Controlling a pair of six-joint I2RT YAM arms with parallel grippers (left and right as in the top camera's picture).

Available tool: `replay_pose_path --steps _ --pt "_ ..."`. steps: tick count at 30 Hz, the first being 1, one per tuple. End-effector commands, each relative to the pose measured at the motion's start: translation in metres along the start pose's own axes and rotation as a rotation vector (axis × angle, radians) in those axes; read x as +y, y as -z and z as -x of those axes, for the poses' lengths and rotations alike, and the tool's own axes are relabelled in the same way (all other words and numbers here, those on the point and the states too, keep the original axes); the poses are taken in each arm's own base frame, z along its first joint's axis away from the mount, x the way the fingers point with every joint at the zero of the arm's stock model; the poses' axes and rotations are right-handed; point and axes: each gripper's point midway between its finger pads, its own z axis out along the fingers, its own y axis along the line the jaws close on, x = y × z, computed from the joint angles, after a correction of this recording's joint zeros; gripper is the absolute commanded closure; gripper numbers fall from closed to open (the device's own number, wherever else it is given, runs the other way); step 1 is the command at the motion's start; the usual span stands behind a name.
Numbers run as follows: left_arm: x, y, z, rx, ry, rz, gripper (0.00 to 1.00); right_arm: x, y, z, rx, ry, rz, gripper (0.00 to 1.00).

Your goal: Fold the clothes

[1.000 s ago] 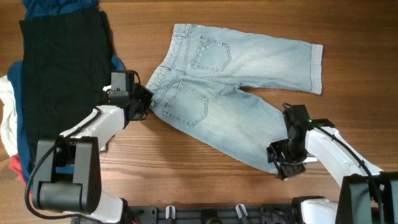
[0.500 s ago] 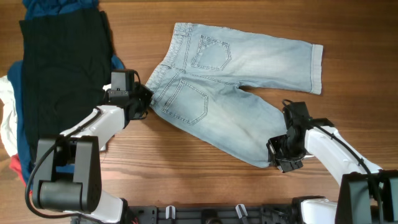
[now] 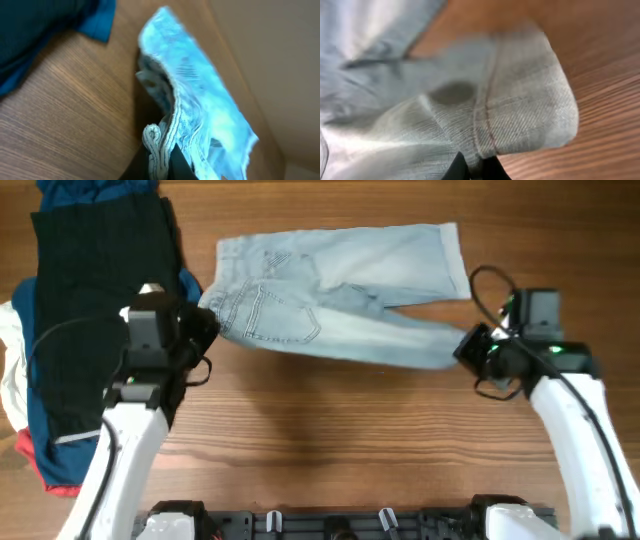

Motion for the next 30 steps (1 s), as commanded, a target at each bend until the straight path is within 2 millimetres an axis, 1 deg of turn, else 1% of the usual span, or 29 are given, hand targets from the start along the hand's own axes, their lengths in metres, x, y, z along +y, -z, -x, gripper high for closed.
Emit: replay_pose_path --steps 1,3,4,8,10,13,15,18,19,21,23,24,26,28,29,30 --pt "-0.004 0.029 0.026 -0.132 -0.049 -0.008 0.96 0.007 0.048 0.033 -0.141 0.112 -0.037 0.96" --pt "-0.004 0.035 0.024 -0.131 -0.054 -0.008 0.96 0.013 0.062 0.036 -0.147 0.132 -0.033 0.96" --pt "-0.003 0.036 0.023 -0.127 -0.054 -0.002 0.96 0.014 0.064 0.036 -0.146 0.137 -0.033 0.96" --pt "0.011 0.035 0.012 -0.080 -0.050 0.050 0.96 0.011 0.066 0.028 -0.111 0.152 -0.045 0.96" --pt "0.016 0.040 0.007 -0.063 -0.062 0.071 0.96 0.009 0.070 0.024 -0.106 0.152 -0.048 0.96" --pt "0.009 0.059 0.002 -0.057 -0.161 0.030 0.96 0.011 0.091 0.020 -0.128 0.173 -0.037 0.96" --pt "0.010 0.080 -0.001 -0.064 -0.177 0.024 0.96 0.011 0.111 0.015 -0.145 0.182 -0.038 0.96" --pt "0.015 0.108 -0.009 -0.074 -0.181 0.011 0.96 0.011 0.133 0.007 -0.159 0.184 -0.034 0.96" --pt "0.018 0.115 -0.014 -0.069 -0.180 0.010 0.96 0.009 0.138 0.003 -0.158 0.184 -0.033 0.96" --pt "0.022 0.124 -0.024 -0.037 -0.179 0.000 0.96 0.004 0.142 -0.007 -0.138 0.181 -0.044 0.96" --pt "0.028 0.128 -0.036 0.012 -0.173 0.006 0.96 -0.002 0.145 -0.017 -0.114 0.177 -0.058 0.96" --pt "0.032 0.128 -0.040 0.030 -0.163 0.022 0.96 -0.003 0.146 -0.019 -0.114 0.178 -0.059 0.96" --pt "0.036 0.125 -0.040 0.036 -0.150 0.042 0.96 0.002 0.145 -0.011 -0.137 0.200 -0.047 0.96" --pt "0.034 0.119 -0.029 -0.004 -0.138 0.059 0.96 0.010 0.139 0.004 -0.164 0.215 -0.037 0.96" --pt "0.032 0.114 -0.024 -0.024 -0.138 0.060 0.96 0.014 0.132 0.013 -0.172 0.226 -0.034 0.96" --pt "0.029 0.103 -0.011 -0.066 -0.094 0.078 0.96 0.021 0.116 0.030 -0.169 0.238 -0.036 0.96"
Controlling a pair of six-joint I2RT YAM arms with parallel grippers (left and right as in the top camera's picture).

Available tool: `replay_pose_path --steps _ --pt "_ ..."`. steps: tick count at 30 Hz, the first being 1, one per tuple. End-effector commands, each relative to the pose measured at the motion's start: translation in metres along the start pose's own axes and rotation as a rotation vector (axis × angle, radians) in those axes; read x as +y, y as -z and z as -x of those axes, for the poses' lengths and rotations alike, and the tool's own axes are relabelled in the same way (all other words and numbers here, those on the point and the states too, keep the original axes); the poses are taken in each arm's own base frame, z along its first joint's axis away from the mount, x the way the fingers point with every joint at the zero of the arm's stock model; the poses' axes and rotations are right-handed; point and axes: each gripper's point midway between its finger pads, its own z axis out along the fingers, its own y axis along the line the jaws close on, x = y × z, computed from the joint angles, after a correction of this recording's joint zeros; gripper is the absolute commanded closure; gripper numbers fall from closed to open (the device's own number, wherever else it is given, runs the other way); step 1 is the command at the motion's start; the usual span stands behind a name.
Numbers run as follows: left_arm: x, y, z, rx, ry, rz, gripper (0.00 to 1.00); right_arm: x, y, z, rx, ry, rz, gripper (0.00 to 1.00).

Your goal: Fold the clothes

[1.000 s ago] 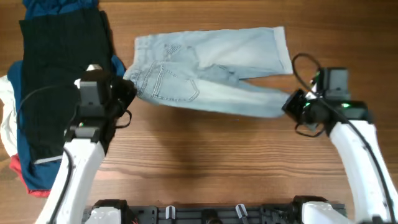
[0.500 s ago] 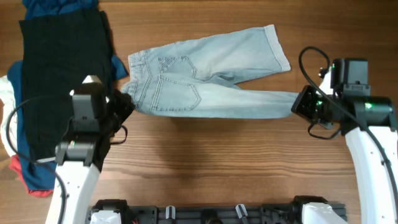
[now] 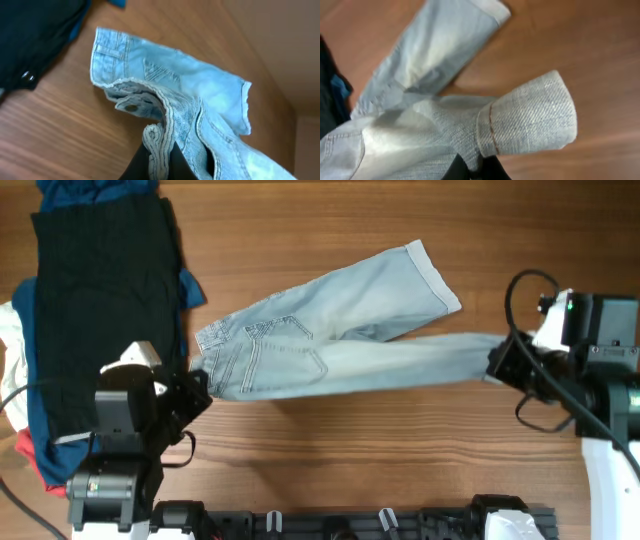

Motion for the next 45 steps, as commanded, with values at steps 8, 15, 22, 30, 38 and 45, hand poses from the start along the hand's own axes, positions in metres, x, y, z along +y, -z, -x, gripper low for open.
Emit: replay_pose_path --steps 8,15,22,30,38,45 --pt "0.019 -0.108 0.051 -0.076 0.209 0.180 0.96 -0.006 -0.139 0.075 0.060 0.071 -0.061 0.95" --pt "0.054 -0.159 0.030 0.007 0.347 0.309 0.96 0.025 -0.211 0.095 0.022 0.153 0.044 0.96" --pt "0.032 -0.139 0.029 0.031 0.355 0.221 0.96 0.053 -0.183 0.100 0.004 0.218 0.065 0.96" --pt "0.031 -0.046 -0.011 0.134 0.291 0.217 0.96 0.060 -0.101 0.092 0.124 0.280 0.022 0.96" --pt "0.070 0.011 -0.089 0.412 0.406 0.421 0.96 0.053 -0.086 0.078 0.182 0.270 -0.015 0.96" --pt "0.089 0.030 -0.107 0.400 0.671 0.610 0.92 0.041 -0.085 0.076 0.193 0.224 -0.078 0.96"
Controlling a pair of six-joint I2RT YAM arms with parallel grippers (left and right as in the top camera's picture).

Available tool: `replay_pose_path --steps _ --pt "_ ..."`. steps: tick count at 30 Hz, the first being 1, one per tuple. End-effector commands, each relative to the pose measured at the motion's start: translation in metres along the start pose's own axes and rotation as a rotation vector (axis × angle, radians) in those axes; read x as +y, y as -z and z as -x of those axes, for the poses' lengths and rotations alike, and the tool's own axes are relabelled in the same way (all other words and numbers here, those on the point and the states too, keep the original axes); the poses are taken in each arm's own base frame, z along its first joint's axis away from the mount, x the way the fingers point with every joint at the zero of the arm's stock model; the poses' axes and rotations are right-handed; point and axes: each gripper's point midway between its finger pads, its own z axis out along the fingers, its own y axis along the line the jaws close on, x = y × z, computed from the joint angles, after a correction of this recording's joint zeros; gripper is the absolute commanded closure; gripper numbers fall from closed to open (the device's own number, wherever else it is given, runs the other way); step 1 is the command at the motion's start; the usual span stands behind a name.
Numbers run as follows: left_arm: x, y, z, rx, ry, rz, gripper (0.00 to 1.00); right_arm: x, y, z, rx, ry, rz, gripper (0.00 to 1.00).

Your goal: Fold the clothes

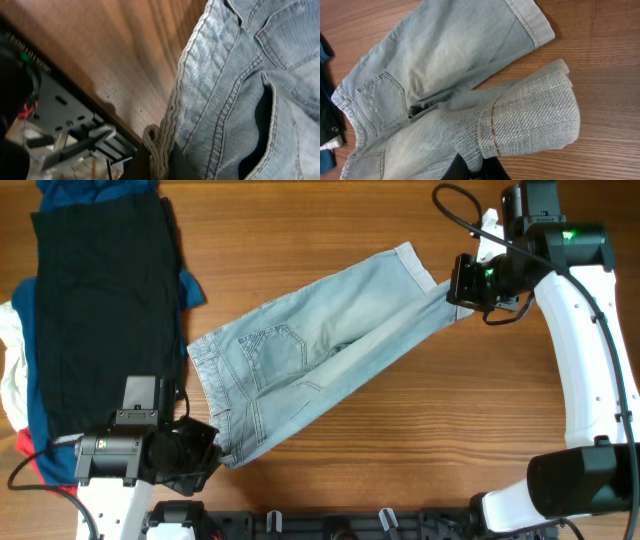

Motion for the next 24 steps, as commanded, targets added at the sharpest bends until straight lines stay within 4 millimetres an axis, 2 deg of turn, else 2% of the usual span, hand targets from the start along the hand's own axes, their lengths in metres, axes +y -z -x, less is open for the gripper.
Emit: replay_pose_path --steps 1,4,8,15,20,23,24 --pt "0.004 0.002 0.021 -0.123 0.171 0.013 0.92 -0.023 0.012 0.013 -0.071 -0.044 -0.116 0.96" --pt "-0.017 0.006 0.043 -0.224 0.192 -0.072 0.92 -0.025 0.004 0.012 -0.046 -0.049 -0.122 0.96" --pt "-0.029 0.002 0.051 -0.235 0.205 -0.083 0.93 -0.029 -0.020 0.022 -0.019 -0.050 -0.127 0.96" --pt "-0.028 -0.024 0.060 -0.197 0.277 0.063 0.91 -0.040 -0.070 0.029 0.063 -0.065 -0.145 0.96" --pt "-0.059 -0.045 0.080 -0.211 0.268 0.024 0.91 -0.038 -0.092 0.052 0.007 -0.044 -0.130 0.96" --pt "-0.079 -0.052 0.093 -0.242 0.257 -0.030 0.80 -0.031 -0.099 0.067 -0.045 -0.024 -0.108 0.95" --pt "-0.085 -0.053 0.098 -0.258 0.253 -0.051 0.72 -0.026 -0.102 0.072 -0.062 -0.011 -0.097 0.94"
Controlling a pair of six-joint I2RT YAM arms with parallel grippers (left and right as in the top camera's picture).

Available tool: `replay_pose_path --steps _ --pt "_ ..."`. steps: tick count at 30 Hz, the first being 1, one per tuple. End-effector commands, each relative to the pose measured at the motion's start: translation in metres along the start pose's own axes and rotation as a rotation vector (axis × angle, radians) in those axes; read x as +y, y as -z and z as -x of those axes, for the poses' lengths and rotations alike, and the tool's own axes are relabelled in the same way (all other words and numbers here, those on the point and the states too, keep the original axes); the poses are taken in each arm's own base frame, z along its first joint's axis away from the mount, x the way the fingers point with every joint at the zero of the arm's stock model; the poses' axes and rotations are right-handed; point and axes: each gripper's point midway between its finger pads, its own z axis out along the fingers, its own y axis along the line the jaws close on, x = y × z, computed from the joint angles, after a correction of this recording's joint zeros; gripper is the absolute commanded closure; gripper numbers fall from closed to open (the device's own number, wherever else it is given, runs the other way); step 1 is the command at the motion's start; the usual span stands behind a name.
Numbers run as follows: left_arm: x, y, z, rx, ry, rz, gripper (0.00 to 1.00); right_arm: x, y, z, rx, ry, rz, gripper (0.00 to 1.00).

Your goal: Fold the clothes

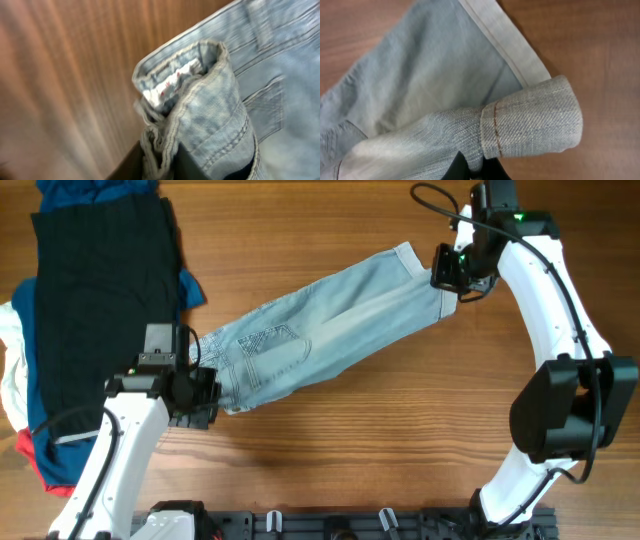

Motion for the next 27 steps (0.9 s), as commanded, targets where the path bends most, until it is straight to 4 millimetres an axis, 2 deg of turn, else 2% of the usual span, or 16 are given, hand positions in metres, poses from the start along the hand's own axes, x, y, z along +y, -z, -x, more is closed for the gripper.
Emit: replay_pose_path --steps 1,2,4,6,7,9,12,17,19,20,21,22,23,24,25,27 --pt "-0.014 -0.008 0.023 -0.107 0.011 -0.029 0.59 0.002 -0.006 0.022 -0.073 0.037 -0.018 0.87" --pt "-0.019 -0.008 0.027 -0.128 0.010 -0.045 0.52 0.009 -0.008 0.026 -0.090 0.065 0.004 0.80" --pt "-0.029 -0.006 0.038 -0.190 0.010 -0.080 0.02 0.024 -0.016 0.039 -0.137 0.117 0.036 0.37" --pt "-0.036 -0.003 0.049 -0.255 0.011 -0.112 0.00 0.037 -0.021 0.047 -0.175 0.175 0.053 0.16" --pt "-0.040 -0.002 0.052 -0.273 0.012 -0.125 0.00 0.043 -0.023 0.051 -0.193 0.201 0.058 0.11" --pt "-0.047 0.001 0.057 -0.299 0.013 -0.156 0.00 0.049 -0.022 0.053 -0.209 0.222 0.065 0.06" --pt "-0.060 0.004 0.059 -0.314 -0.029 -0.203 0.00 0.054 -0.019 0.049 -0.192 0.223 0.087 0.05" --pt "-0.100 0.017 0.059 -0.388 -0.390 -0.311 0.00 0.055 -0.021 0.013 -0.046 0.214 0.126 0.13" --pt "-0.105 0.021 0.059 -0.413 -0.498 -0.307 0.01 0.059 -0.021 0.002 -0.003 0.229 0.141 0.23" --pt "-0.107 0.025 0.059 -0.423 -0.549 -0.300 0.04 0.065 -0.021 -0.005 0.017 0.250 0.165 0.32" --pt "-0.109 0.029 0.059 -0.433 -0.601 -0.291 0.16 0.067 -0.021 -0.009 0.032 0.255 0.169 0.46" --pt "-0.111 0.033 0.058 -0.438 -0.633 -0.284 0.27 0.069 -0.022 -0.014 0.048 0.260 0.168 0.53" --pt "-0.113 0.043 0.057 -0.443 -0.663 -0.277 0.71 0.072 -0.022 -0.020 0.069 0.265 0.168 0.77" --pt "-0.114 0.052 0.055 -0.444 -0.667 -0.277 0.88 0.073 -0.022 -0.024 0.084 0.271 0.167 0.92" --pt "-0.114 0.060 0.054 -0.442 -0.668 -0.277 0.96 0.074 -0.022 -0.027 0.095 0.274 0.166 0.96" --pt "-0.110 0.077 0.044 -0.435 -0.710 -0.264 0.96 0.076 -0.022 -0.038 0.131 0.288 0.160 0.96"
